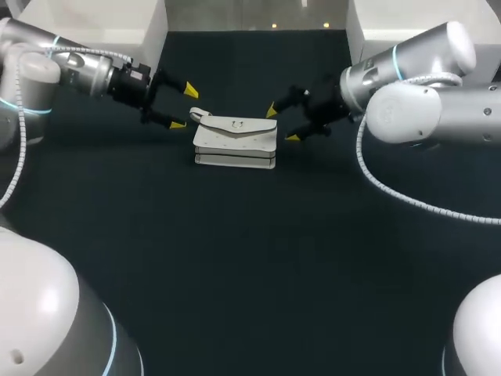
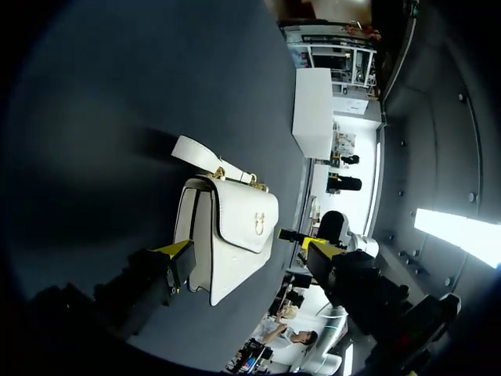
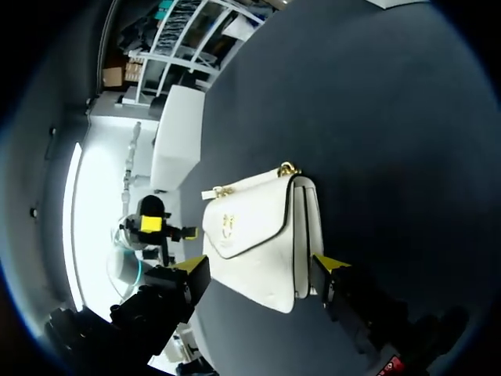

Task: Pick up the bag, open it, inspect its contents, close it, and place it on the opposite side

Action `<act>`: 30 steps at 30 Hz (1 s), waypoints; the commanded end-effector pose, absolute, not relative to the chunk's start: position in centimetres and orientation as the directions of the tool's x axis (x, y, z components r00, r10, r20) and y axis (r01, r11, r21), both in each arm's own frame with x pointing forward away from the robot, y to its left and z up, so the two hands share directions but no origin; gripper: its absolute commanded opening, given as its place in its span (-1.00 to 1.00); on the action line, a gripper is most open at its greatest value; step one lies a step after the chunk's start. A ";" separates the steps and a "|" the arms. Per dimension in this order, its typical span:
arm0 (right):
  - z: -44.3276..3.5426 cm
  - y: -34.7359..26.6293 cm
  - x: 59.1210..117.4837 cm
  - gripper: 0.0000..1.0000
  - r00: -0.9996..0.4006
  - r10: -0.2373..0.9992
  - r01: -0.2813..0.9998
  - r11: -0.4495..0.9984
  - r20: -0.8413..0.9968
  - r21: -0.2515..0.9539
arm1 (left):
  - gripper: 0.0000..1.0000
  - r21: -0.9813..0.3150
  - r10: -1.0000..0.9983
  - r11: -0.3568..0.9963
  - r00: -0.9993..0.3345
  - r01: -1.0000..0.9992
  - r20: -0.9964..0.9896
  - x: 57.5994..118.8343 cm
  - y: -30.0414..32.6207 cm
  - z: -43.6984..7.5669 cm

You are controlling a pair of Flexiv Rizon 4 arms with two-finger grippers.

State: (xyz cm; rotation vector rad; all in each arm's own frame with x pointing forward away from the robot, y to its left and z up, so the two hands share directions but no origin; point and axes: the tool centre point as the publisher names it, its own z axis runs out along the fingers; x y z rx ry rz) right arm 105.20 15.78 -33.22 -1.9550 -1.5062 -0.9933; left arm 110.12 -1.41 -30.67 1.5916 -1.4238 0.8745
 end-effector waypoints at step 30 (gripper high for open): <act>-35.8 16.2 107.9 0.45 0.074 0.485 0.996 0.013 0.872 -0.092 | 0.58 0.062 -0.403 0.015 0.050 -0.998 0.914 109.7 -4.5 -33.5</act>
